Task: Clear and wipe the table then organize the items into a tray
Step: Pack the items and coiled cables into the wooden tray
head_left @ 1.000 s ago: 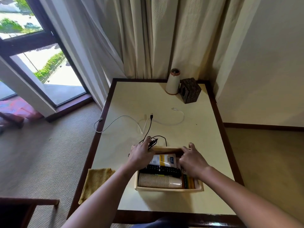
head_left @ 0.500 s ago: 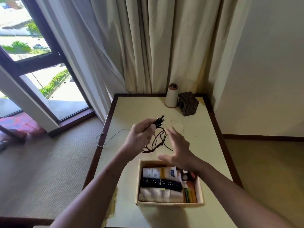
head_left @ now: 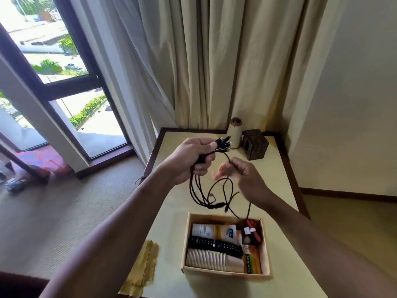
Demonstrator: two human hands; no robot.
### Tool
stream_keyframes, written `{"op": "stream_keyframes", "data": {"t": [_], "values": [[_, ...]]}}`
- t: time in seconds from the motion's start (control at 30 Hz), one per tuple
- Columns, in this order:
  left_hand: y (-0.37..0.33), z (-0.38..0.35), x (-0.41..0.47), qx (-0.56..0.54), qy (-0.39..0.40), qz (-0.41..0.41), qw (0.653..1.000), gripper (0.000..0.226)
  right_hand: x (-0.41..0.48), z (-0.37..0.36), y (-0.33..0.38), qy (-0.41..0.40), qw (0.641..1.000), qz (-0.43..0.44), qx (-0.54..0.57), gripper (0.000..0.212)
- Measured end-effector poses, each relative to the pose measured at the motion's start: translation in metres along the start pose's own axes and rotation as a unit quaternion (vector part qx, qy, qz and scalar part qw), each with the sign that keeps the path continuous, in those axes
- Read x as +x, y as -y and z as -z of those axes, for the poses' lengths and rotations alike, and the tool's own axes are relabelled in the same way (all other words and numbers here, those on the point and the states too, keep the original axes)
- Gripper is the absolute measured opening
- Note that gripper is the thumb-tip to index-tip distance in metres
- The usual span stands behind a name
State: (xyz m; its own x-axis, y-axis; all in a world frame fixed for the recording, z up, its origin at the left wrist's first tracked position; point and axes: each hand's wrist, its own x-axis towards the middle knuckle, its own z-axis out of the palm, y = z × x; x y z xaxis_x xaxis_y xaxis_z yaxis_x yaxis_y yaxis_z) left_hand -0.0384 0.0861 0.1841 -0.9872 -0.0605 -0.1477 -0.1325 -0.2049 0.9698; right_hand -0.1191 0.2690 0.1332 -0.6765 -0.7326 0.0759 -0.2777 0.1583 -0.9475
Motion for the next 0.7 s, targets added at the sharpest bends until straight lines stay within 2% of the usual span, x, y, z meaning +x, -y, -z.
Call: {"op": "stream_keyframes", "data": {"t": [0.07, 0.1, 0.2, 0.27, 0.33, 0.4, 0.47, 0.5, 0.53, 0.57, 0.6, 0.63, 0.7], "values": [[0.007, 0.011, -0.001, 0.063, -0.074, -0.009, 0.995, 0.026, 0.001, 0.010, 0.000, -0.055, 0.998, -0.007, 0.031, 0.026], [0.012, 0.018, -0.002, 0.070, -0.085, -0.008, 0.994, 0.033, 0.002, 0.016, 0.000, -0.083, 0.995, -0.008, 0.048, 0.027], [0.029, 0.034, -0.009, 0.081, -0.050, 0.004, 0.995, 0.035, 0.009, 0.035, -0.001, -0.156, 0.983, -0.010, 0.093, 0.027], [0.037, 0.034, -0.009, 0.067, -0.059, 0.007, 0.996, 0.031, 0.013, 0.042, 0.001, -0.157, 0.985, -0.009, 0.077, 0.027], [0.039, 0.027, -0.004, -0.002, -0.069, 0.000, 0.998, 0.026, 0.013, 0.040, -0.002, -0.084, 0.996, -0.023, -0.004, 0.027], [0.035, 0.018, 0.000, -0.064, -0.062, -0.021, 0.996, 0.016, 0.013, 0.031, -0.014, -0.029, 0.990, -0.065, -0.121, 0.035], [0.028, 0.010, 0.005, -0.097, -0.078, -0.024, 0.992, 0.018, 0.003, 0.015, -0.025, -0.090, 0.967, -0.065, -0.230, 0.054], [0.025, 0.007, 0.008, -0.118, -0.088, -0.021, 0.989, 0.024, -0.004, 0.008, -0.027, -0.154, 0.951, -0.017, -0.266, 0.054], [0.023, 0.005, 0.009, -0.139, -0.095, -0.017, 0.986, 0.029, -0.012, 0.002, -0.030, -0.198, 0.934, 0.053, -0.293, 0.044], [0.020, 0.004, 0.011, -0.163, -0.096, -0.015, 0.982, 0.031, -0.019, -0.003, -0.034, -0.208, 0.917, 0.121, -0.317, 0.034], [0.017, 0.003, 0.012, -0.184, -0.093, -0.017, 0.978, 0.031, -0.026, -0.007, -0.040, -0.180, 0.909, 0.159, -0.341, 0.029], [0.014, 0.003, 0.013, -0.202, -0.088, -0.020, 0.975, 0.029, -0.032, -0.012, -0.042, -0.122, 0.910, 0.159, -0.363, 0.030], [0.006, 0.001, 0.014, -0.234, -0.081, -0.023, 0.969, 0.023, -0.036, -0.021, -0.045, -0.010, 0.911, 0.091, -0.402, 0.052]]}}
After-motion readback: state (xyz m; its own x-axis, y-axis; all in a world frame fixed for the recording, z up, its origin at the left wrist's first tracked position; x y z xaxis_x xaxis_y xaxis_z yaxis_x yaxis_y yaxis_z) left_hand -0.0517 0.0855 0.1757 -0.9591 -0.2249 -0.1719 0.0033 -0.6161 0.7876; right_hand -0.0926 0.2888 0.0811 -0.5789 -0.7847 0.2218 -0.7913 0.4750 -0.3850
